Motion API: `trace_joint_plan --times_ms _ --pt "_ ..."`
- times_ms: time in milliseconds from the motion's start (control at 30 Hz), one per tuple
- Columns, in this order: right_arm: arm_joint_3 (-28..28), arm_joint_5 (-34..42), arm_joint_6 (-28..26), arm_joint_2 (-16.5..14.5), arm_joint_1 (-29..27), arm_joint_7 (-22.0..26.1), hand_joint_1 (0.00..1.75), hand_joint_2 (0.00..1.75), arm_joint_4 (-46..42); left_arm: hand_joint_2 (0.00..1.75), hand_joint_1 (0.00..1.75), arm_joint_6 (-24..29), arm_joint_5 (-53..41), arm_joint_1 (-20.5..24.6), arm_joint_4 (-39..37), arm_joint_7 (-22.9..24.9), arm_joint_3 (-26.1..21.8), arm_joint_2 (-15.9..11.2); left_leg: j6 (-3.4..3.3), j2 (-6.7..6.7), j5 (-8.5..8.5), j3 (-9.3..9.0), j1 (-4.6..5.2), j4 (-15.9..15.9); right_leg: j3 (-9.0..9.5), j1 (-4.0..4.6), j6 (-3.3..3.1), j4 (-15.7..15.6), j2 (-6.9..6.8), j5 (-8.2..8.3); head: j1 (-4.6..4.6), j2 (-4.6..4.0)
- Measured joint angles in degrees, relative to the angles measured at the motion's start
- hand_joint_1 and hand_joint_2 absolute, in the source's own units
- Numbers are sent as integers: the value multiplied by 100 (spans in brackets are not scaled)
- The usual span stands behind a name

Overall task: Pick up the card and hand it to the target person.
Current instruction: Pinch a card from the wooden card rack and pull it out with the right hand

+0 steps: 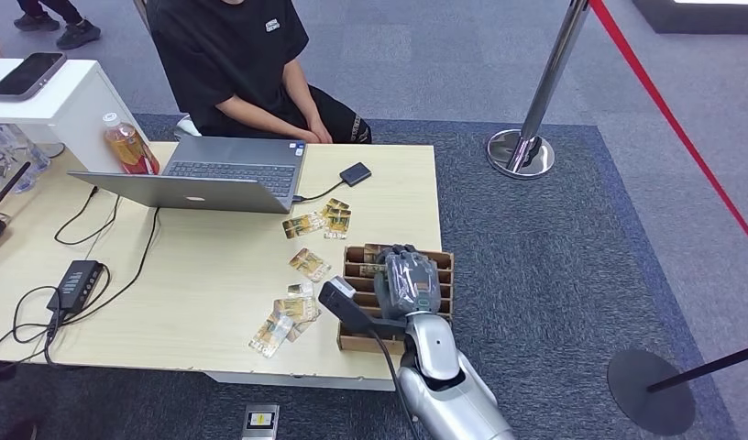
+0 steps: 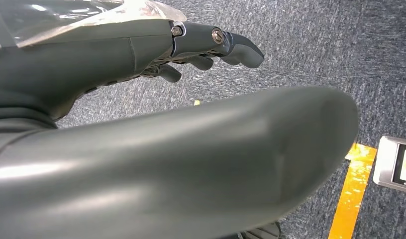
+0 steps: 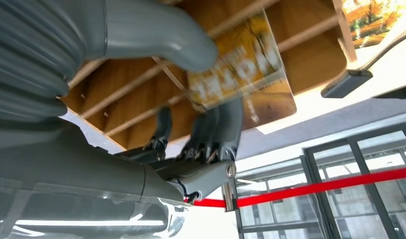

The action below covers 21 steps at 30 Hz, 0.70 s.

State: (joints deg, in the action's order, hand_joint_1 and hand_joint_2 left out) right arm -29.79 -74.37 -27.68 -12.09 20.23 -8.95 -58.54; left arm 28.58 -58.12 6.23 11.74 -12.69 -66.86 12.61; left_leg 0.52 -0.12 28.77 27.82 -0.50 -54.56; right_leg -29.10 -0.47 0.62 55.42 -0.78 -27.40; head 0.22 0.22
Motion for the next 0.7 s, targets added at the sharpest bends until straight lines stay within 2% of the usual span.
trace_joint_plan --times_ms 700 --pt "0 74 15 -19 19 79 132 175 0 0 0 -5 3 -2 0 -8 1 0 0 0 0 1 0 0 0 0 0 0 0 0 0 0"
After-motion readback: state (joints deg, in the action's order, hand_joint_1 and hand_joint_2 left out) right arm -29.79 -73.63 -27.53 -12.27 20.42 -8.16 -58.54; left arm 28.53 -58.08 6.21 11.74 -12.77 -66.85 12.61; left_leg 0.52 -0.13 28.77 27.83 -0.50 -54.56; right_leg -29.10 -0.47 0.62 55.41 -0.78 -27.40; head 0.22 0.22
